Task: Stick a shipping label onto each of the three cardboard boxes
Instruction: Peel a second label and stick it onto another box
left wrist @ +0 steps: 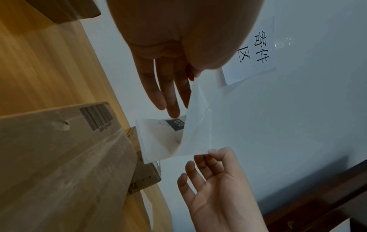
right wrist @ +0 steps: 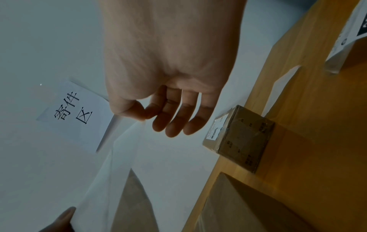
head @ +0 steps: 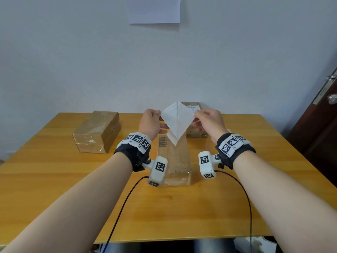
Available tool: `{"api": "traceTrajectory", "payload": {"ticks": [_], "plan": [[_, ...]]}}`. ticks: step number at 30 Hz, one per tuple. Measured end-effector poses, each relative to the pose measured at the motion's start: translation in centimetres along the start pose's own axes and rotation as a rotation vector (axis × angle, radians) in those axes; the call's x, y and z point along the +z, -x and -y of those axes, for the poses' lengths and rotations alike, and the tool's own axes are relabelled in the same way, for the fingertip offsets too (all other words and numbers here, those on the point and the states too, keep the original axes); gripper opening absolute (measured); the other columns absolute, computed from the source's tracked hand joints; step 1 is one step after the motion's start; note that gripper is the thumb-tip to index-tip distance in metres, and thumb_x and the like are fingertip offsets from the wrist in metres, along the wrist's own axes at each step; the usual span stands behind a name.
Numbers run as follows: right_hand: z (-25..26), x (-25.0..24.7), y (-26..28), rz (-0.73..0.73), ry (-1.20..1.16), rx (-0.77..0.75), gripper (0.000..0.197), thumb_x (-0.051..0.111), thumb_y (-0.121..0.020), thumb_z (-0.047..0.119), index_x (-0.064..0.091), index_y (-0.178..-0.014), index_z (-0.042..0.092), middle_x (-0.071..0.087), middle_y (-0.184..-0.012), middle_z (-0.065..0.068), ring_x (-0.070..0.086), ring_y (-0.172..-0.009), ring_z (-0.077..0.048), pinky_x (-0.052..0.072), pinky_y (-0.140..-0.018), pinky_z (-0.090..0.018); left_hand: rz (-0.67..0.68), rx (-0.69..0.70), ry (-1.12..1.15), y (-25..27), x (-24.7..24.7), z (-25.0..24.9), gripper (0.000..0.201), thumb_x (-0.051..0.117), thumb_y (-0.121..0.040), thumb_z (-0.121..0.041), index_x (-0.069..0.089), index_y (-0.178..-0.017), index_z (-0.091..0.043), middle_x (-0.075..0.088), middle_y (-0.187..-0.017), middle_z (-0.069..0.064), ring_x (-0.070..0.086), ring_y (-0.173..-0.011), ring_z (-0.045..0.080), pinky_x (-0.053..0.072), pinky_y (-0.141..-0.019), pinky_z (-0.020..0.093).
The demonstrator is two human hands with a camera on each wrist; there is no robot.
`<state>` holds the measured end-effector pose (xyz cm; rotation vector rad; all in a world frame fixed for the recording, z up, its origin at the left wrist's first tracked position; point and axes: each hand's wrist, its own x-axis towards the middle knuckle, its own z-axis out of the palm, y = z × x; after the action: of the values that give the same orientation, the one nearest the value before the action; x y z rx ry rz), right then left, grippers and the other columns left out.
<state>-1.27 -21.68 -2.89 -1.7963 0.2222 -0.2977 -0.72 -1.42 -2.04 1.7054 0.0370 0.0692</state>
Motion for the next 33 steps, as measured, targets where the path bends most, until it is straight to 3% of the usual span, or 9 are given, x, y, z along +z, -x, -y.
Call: {"api": "traceTrajectory", "payload": {"ticks": [10, 16, 20, 27, 33], "plan": [[0.2, 0.0, 0.2, -0.013, -0.013, 0.021, 0.021, 0.06, -0.093, 0.013, 0.075, -0.096, -0.001, 0.076, -0.093, -0.015, 0.069, -0.068, -0.019, 0.058, -0.062, -0.035, 0.012, -0.018, 0.042, 0.0, -0.3, 0.0, 0.026, 0.035, -0.111, -0.023, 0.051, -0.121, -0.004, 0.064, -0.108, 0.01, 0.07, -0.066, 0.016, 0.065, -0.068, 0.036], [0.1, -0.2, 0.2, -0.026, -0.054, 0.047, 0.017, 0.06, -0.094, 0.015, 0.074, -0.092, 0.004, 0.072, -0.084, -0.008, 0.067, -0.067, -0.021, 0.057, -0.067, -0.039, 0.007, -0.041, 0.097, -0.1, -0.9, 0.2, 0.028, 0.034, -0.111, -0.024, 0.052, -0.119, -0.004, 0.065, -0.116, 0.014, 0.076, -0.07, 0.02, 0.064, -0.066, 0.035], [0.1, -0.4, 0.3, -0.036, -0.112, 0.073, 0.015, 0.061, -0.094, 0.016, 0.071, -0.09, 0.006, 0.07, -0.081, -0.006, 0.065, -0.064, -0.02, 0.057, -0.068, -0.04, -0.005, -0.092, 0.219, 0.0, -1.3, 0.4, 0.029, 0.034, -0.111, -0.024, 0.049, -0.127, -0.005, 0.065, -0.119, 0.016, 0.078, -0.074, 0.025, 0.062, -0.061, 0.033], [0.0, -0.4, 0.4, -0.044, -0.174, 0.103, 0.012, 0.062, -0.096, 0.017, 0.07, -0.092, 0.008, 0.069, -0.081, -0.005, 0.065, -0.064, -0.018, 0.059, -0.071, -0.04, -0.016, -0.104, 0.305, 0.0, -1.5, 0.5, 0.023, 0.034, -0.111, -0.022, 0.047, -0.124, -0.007, 0.065, -0.12, 0.019, 0.078, -0.072, 0.025, 0.064, -0.064, 0.036], [0.4, -0.4, 0.4, -0.067, -0.231, 0.14, 0.015, 0.06, -0.096, 0.015, 0.069, -0.087, 0.008, 0.067, -0.08, -0.005, 0.064, -0.064, -0.02, 0.059, -0.074, -0.042, -0.048, -0.139, 0.392, -0.3, -1.6, 0.6, 0.031, 0.033, -0.111, -0.02, 0.049, -0.129, 0.0, 0.066, -0.122, 0.019, 0.078, -0.078, 0.028, 0.063, -0.066, 0.035]]}}
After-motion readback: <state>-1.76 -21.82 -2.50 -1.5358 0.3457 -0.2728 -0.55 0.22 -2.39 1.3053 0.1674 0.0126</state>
